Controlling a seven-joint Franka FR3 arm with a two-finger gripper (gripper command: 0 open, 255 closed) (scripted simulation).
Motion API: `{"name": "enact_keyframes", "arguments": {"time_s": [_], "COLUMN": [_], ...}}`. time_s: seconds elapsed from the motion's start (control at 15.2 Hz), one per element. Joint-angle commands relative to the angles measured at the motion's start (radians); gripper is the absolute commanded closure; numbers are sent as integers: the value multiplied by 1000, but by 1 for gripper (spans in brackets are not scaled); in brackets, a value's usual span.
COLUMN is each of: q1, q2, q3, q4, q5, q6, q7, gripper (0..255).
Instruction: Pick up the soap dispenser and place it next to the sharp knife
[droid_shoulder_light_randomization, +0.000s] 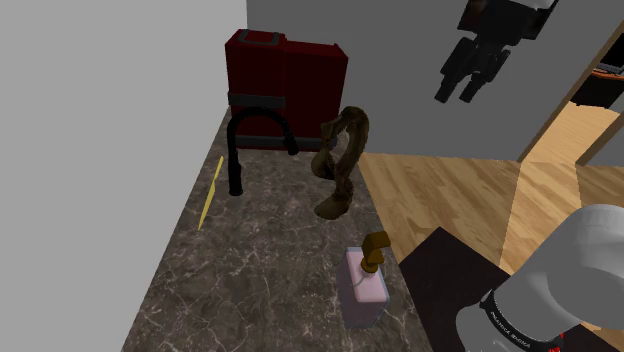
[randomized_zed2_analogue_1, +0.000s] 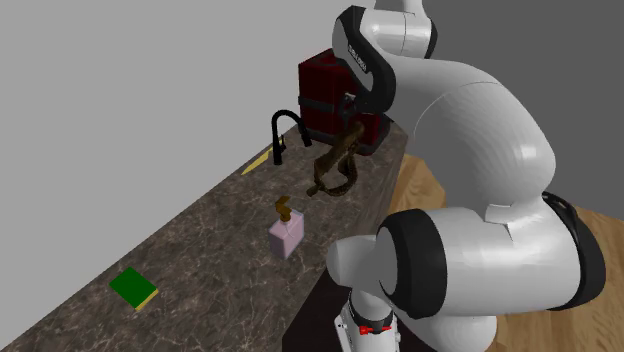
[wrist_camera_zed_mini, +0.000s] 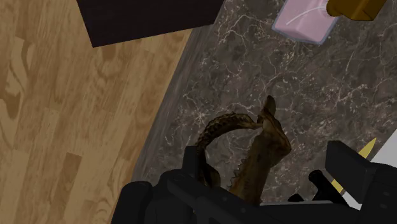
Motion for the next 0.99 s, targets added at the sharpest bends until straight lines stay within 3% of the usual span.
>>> {"name": "enact_keyframes", "arguments": {"time_s": [0.0,0.46,0.92], "q1": [0,12,45], "q2": [0,-45,-16], "q3": [0,135,287], "q4": [0,-199,-342], "q5": [0,69,162], "q6": [0,128,275], "q7": [0,167,338], "gripper": [0,0,0]}}
